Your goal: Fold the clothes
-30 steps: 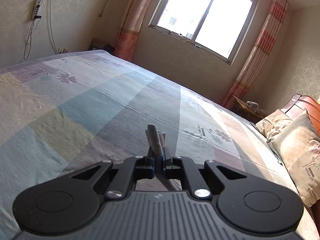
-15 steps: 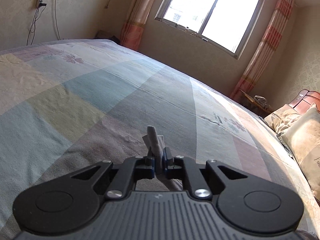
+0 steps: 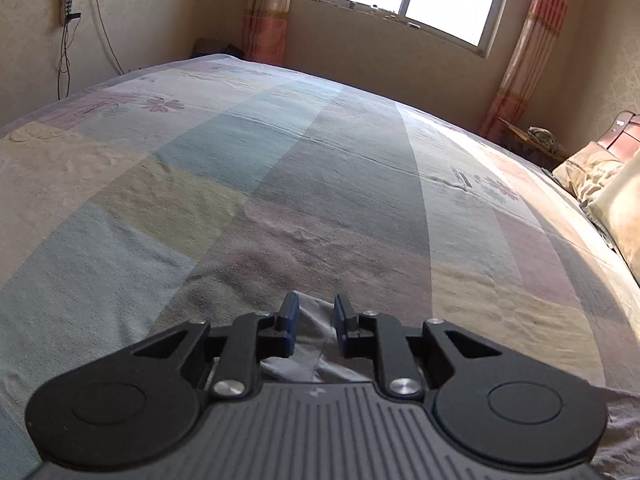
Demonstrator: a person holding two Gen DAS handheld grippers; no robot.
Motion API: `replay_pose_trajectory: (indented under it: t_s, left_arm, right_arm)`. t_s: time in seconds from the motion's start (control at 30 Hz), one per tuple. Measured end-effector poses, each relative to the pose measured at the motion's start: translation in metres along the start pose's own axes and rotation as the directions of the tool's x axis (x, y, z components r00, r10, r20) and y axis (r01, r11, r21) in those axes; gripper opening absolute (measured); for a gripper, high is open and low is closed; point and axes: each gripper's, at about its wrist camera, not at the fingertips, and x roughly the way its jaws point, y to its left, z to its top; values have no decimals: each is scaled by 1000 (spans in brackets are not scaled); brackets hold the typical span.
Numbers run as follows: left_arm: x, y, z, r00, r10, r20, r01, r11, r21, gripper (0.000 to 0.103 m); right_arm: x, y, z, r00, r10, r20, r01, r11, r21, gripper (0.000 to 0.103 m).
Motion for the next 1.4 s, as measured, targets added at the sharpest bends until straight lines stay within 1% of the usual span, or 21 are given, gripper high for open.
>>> replay_pose_trajectory:
  t_s: [0.07, 0.13, 0.23, 0.3, 0.4, 0.57, 0.73, 0.8, 0.83, 0.9, 0.93, 0.97, 1.0, 1.07, 1.1, 1.2, 1.23, 1.27, 1.3, 1.33, 1.4]
  left_arm:
    - [2, -23, -6, 998, -29, -52, 33, 996, 86, 29]
    - [0, -51, -18, 992, -88, -87, 101, 981, 168, 30]
    - [-3, -91, -38, 976, -178, -125, 207, 939, 274, 40]
    - [-3, -114, -50, 962, -236, -140, 270, 903, 333, 42]
    - [8, -137, -61, 946, -282, -162, 324, 867, 378, 42]
    - [44, -143, -80, 938, -273, -213, 338, 861, 380, 41]
    - [26, -114, -95, 909, -316, -272, 394, 863, 317, 42]
    - [16, -105, -93, 902, -304, -305, 398, 860, 318, 43]
    - [9, -103, -90, 913, -280, -296, 376, 859, 346, 43]
    - [-3, -102, -83, 939, -254, -231, 333, 838, 431, 45]
    - [-5, -102, -79, 947, -255, -197, 319, 828, 460, 51]
    - [-4, -101, -74, 950, -258, -174, 311, 824, 474, 57]
    - [2, -101, -70, 950, -260, -170, 311, 823, 475, 58]
    - [17, -99, -66, 950, -250, -187, 309, 836, 453, 58]
    - [25, -97, -67, 950, -240, -201, 307, 845, 437, 58]
    - [43, -90, -72, 946, -227, -231, 305, 867, 394, 57]
    - [41, -87, -76, 945, -240, -224, 312, 868, 385, 58]
    - [37, -84, -79, 941, -248, -229, 321, 870, 374, 58]
    - [32, -82, -80, 938, -253, -238, 328, 869, 371, 58]
    - [28, -82, -80, 932, -254, -257, 338, 863, 375, 59]
    - [20, -83, -79, 919, -254, -300, 361, 849, 386, 61]
  right_arm:
    - [1, 2, 6, 1000, 20, -4, -20, 1000, -18, 99]
    - [3, 2, 16, 999, 38, -11, -38, 998, -44, 99]
    - [15, 2, 43, 998, 62, -20, -64, 992, -107, 99]
    - [26, 4, 62, 997, 73, -22, -76, 988, -133, 99]
    - [47, 12, 90, 995, 96, -26, -99, 979, -177, 99]
    - [84, 33, 117, 989, 139, -45, -146, 958, -249, 99]
    - [114, 49, 131, 981, 177, -80, -193, 932, -307, 99]
    - [127, 55, 135, 979, 184, -94, -205, 915, -347, 98]
    - [137, 60, 138, 976, 188, -106, -215, 902, -375, 98]
    - [160, 69, 145, 971, 204, -125, -238, 878, -416, 88]
    - [173, 73, 149, 967, 216, -136, -254, 869, -426, 84]
    - [186, 78, 154, 964, 223, -141, -263, 859, -439, 75]
    - [199, 84, 156, 968, 214, -130, -250, 848, -467, 69]
    - [224, 97, 156, 976, 185, -116, -218, 813, -539, 66]
    - [236, 104, 156, 979, 171, -108, -202, 793, -574, 59]
    - [266, 119, 150, 987, 127, -101, -162, 730, -663, 51]
    - [270, 120, 150, 986, 142, -92, -167, 727, -666, 49]
    - [272, 118, 152, 981, 159, -110, -192, 741, -644, 41]
    - [273, 115, 157, 971, 185, -151, -239, 768, -595, 24]
    - [272, 112, 162, 959, 210, -189, -281, 785, -552, 17]
    - [267, 108, 169, 937, 245, -251, -345, 775, -530, 18]
